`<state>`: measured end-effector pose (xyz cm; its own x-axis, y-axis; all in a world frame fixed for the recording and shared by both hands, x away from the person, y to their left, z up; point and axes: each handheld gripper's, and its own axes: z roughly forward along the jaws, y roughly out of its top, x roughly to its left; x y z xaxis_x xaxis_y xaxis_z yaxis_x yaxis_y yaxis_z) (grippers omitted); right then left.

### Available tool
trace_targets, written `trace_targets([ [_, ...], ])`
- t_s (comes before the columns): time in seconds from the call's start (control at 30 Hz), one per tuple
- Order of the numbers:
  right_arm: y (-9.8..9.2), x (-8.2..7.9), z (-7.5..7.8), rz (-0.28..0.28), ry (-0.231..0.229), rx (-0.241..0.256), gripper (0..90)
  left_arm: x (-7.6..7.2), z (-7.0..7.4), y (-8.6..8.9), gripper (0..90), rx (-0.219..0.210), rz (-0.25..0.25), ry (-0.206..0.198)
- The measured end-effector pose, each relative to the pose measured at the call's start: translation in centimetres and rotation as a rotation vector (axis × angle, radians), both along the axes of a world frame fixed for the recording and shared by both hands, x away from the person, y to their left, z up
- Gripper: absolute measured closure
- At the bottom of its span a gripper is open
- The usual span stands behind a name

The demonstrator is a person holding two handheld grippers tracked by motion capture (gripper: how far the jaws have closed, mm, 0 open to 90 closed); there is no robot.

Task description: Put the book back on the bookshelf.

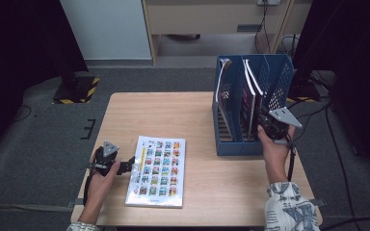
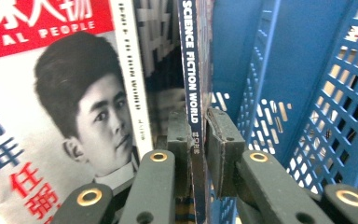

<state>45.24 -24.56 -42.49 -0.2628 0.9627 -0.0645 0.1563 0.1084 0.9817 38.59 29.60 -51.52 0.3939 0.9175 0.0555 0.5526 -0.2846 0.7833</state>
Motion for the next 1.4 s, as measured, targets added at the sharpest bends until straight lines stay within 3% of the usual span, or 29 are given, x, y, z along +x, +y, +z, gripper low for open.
trace_targets([
  [0.2,0.5,-0.3,-0.1,0.022,-0.004,-0.007,78.5,0.0,0.0,0.1,4.9,-0.006,0.003,-0.004],
  [0.33,0.3,-0.7,-0.1,0.013,-0.02,0.005,71.3,0.0,0.1,0.1,4.9,-0.003,0.001,-0.004],
  [0.63,0.0,-2.7,-0.1,0.028,-0.026,0.008,42.3,0.0,0.2,0.1,4.9,-0.007,0.004,-0.008],
  [0.93,0.9,-4.7,-0.1,0.084,-0.01,0.043,25.0,-0.2,0.5,0.1,5.0,-0.024,0.002,-0.016],
  [1.07,1.5,-5.3,-0.3,0.132,0.023,0.073,22.0,-0.2,0.7,0.1,5.0,-0.042,0.0,-0.016],
  [1.4,6.5,-7.5,-0.7,0.305,0.07,0.006,15.5,-0.4,1.4,-1.1,4.6,-0.08,-0.05,-0.001],
])
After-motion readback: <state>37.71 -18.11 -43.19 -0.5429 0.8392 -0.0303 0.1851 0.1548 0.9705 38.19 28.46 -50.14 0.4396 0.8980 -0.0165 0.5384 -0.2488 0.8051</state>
